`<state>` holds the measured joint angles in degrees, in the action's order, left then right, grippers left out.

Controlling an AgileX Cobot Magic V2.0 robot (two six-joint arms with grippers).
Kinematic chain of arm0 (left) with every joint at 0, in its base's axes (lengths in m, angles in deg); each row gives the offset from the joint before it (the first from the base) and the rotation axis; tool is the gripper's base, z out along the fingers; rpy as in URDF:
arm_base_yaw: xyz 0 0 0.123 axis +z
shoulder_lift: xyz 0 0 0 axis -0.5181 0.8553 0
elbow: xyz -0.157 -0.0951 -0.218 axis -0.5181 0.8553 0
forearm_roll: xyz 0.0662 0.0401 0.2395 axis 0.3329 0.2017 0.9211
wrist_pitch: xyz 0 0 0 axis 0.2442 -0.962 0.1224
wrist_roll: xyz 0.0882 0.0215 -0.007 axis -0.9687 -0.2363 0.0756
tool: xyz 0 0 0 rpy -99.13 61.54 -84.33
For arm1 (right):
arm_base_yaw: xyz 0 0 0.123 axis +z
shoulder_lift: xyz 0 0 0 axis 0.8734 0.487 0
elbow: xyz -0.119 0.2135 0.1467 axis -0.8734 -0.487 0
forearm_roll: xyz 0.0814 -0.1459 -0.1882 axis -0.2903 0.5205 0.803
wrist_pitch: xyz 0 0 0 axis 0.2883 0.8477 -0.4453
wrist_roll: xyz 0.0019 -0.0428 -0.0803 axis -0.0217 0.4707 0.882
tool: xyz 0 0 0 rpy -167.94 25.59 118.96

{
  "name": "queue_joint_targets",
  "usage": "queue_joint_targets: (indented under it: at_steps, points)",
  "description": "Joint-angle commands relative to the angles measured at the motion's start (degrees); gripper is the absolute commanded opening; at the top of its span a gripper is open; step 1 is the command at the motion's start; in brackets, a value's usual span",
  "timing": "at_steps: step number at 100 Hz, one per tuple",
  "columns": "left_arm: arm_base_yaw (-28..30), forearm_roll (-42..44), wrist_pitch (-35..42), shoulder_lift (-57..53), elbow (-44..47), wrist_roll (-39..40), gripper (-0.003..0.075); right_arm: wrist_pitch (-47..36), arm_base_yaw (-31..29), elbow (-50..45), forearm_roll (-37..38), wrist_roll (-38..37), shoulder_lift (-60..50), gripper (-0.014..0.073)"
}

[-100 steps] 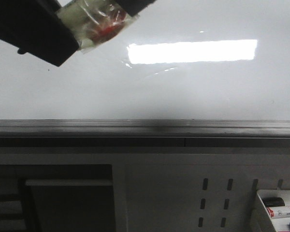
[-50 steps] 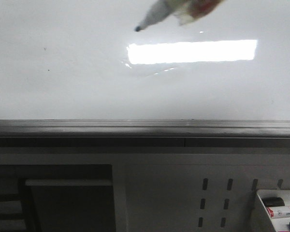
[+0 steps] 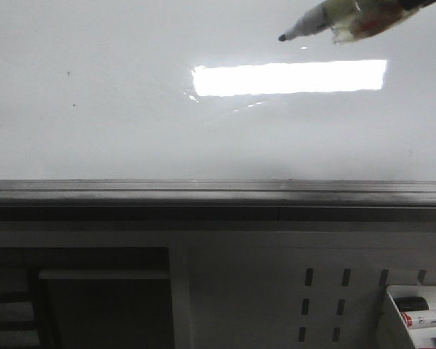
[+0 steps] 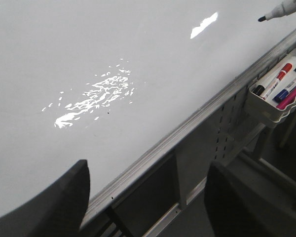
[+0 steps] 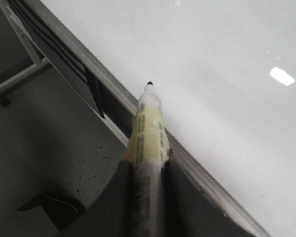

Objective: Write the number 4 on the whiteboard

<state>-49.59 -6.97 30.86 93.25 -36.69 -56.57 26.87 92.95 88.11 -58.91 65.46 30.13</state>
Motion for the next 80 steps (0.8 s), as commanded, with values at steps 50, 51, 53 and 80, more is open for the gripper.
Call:
queue_joint_targets:
  at_steps: [50, 51, 53, 80]
  points:
    - [0.3, -2.2, 4.2, 0.0, -1.4, 0.6, 0.0459, 10.8, -13.3, 16.7, -28.6, 18.1, 17.1, -0.0066]
    - [0.3, -2.2, 4.2, 0.0, -1.4, 0.6, 0.0459, 10.8, -13.1, 16.7, -28.6, 18.1, 17.2, -0.0066]
    - [0.3, -2.2, 4.2, 0.0, -1.4, 0.6, 0.0459, 9.3, -12.1, 16.7, -28.2, 18.1, 17.4, -0.0066]
    - [0.3, -2.2, 4.8, 0.0, -1.4, 0.6, 0.0459, -4.5, -7.5, 16.7, -24.6, 18.1, 21.7, -0.0066]
